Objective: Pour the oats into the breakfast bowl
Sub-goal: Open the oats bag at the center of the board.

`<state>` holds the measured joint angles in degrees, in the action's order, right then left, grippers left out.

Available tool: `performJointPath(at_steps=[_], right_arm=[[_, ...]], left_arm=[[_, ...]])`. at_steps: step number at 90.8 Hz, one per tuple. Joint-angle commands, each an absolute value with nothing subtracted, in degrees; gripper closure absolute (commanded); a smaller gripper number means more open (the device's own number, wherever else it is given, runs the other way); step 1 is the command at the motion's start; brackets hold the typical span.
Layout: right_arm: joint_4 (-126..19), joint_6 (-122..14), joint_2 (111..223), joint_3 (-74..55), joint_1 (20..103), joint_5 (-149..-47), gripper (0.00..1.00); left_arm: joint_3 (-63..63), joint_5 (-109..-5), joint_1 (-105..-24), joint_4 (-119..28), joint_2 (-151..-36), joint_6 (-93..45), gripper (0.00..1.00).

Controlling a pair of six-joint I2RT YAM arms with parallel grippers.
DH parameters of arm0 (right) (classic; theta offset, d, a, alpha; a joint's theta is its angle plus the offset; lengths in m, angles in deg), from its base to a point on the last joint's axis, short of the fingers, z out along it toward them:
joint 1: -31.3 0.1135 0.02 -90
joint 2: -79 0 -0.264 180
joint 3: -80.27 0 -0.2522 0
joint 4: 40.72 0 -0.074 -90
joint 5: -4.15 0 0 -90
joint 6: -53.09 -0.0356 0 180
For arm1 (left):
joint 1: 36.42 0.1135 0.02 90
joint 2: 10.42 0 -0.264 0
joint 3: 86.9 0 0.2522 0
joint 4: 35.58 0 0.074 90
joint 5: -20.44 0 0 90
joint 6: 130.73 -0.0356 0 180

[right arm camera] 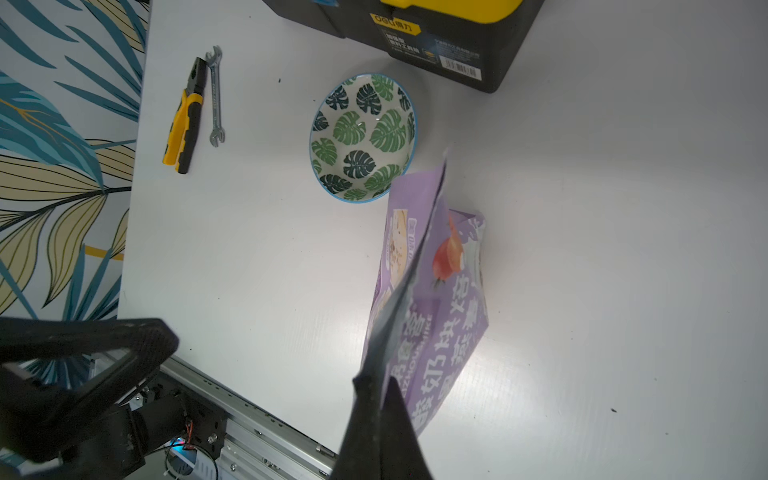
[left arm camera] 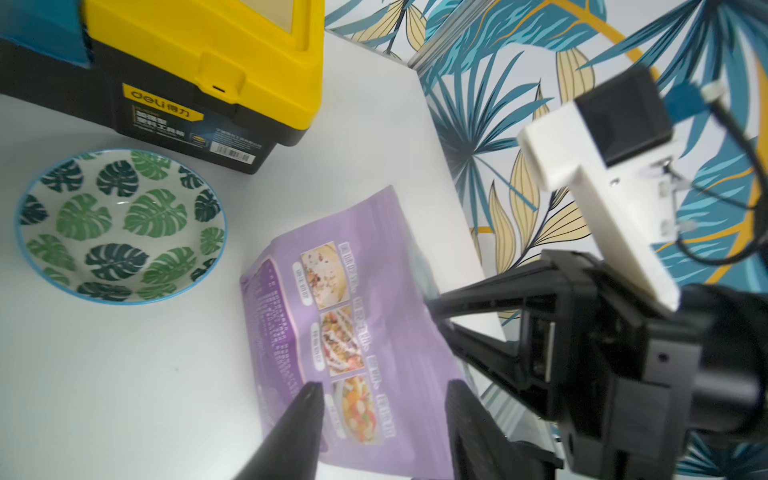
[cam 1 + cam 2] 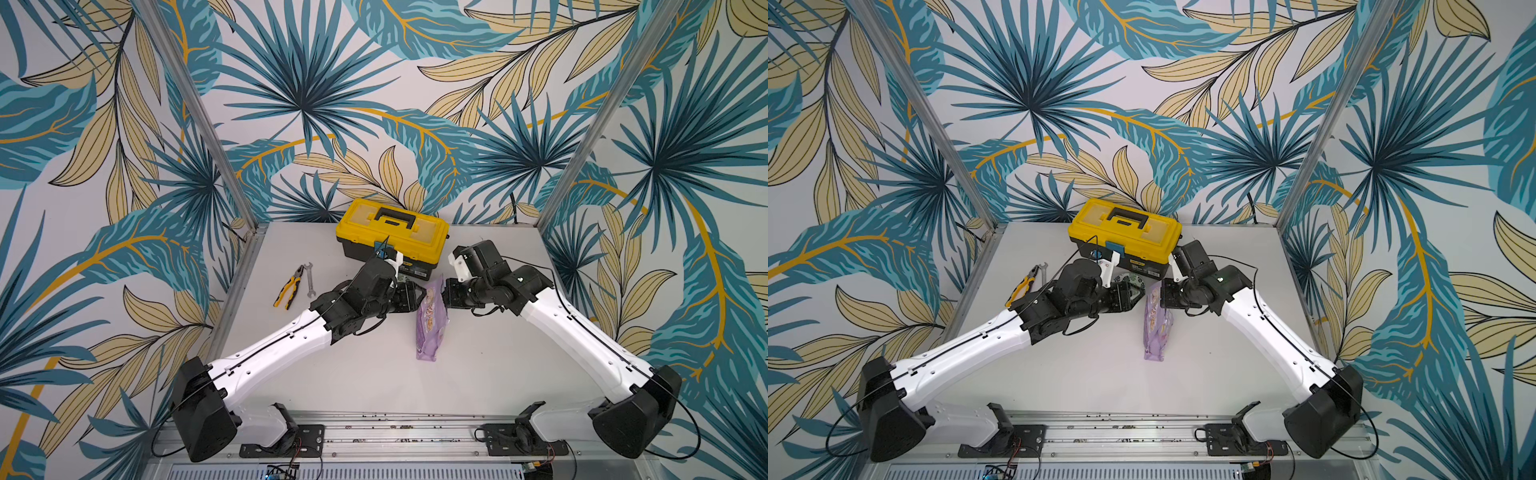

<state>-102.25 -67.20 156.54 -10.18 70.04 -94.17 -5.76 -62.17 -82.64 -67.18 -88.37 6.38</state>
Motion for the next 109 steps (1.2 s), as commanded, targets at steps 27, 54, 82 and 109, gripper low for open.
performJointPath(at_steps=[27, 54, 82, 109], right_arm=[[-81.31, -77.59, 147.41, -27.25, 67.38, -111.19, 1.0], [-84.75, -75.77, 147.64, -27.1, 67.33, -108.62, 1.0], [-86.36, -75.06, 148.06, -26.17, 67.34, -106.75, 1.0], [-85.37, -74.17, 148.41, -24.74, 67.34, -107.81, 1.0]], left_arm=[[-4.3, -57.03, -81.87, -59.07, -94.93, 11.05, 0.37], [-2.65, -58.45, -81.87, -58.79, -98.32, 10.88, 0.39], [-3.06, -59.05, -81.92, -59.64, -99.46, 10.29, 0.62], [-0.74, -60.66, -83.08, -65.71, -100.41, 6.22, 0.65]])
